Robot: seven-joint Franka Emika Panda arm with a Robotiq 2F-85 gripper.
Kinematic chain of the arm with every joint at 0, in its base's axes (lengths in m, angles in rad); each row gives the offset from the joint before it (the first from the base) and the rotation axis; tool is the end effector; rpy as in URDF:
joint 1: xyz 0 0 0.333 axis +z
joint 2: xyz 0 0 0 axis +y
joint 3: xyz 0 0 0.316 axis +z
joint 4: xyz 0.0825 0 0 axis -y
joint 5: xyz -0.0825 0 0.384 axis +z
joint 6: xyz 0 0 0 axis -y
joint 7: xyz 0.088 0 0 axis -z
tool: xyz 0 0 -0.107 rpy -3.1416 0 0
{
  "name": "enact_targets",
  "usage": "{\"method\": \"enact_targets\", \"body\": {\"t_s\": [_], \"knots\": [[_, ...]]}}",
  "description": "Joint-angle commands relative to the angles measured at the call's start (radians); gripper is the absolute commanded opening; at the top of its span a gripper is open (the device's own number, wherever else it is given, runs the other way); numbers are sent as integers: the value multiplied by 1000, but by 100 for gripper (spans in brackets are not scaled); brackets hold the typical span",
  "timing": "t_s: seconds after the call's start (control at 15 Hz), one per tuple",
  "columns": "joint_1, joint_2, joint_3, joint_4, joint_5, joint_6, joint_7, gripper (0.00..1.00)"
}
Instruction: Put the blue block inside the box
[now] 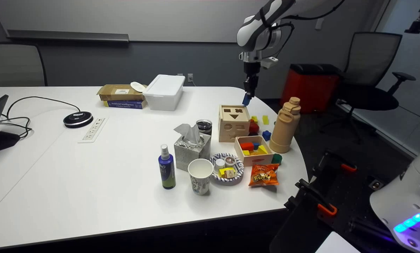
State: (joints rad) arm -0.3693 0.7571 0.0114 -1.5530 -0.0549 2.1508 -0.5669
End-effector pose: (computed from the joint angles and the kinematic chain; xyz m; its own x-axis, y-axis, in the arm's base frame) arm 0.6417 -0.2435 0.1887 0.9590 0.2395 -0.1517 0.2333 -0.9707 -0.0578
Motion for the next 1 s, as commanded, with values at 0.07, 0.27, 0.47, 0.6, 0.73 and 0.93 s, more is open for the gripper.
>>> {"method": "enact_targets", "body": {"t_s": [0.07,0.27,0.47,0.6,0.73,0.93], "knots": [[35,-39,23,52,-7,-125,-142,9],[67,-14,22,111,-16,-204,-217,9],[99,20,19,155,-28,-253,-281,9],[123,45,13,177,-48,-267,-313,9],[141,70,7,200,-72,-274,-332,9],[160,107,-5,239,-112,-274,-352,9]]}}
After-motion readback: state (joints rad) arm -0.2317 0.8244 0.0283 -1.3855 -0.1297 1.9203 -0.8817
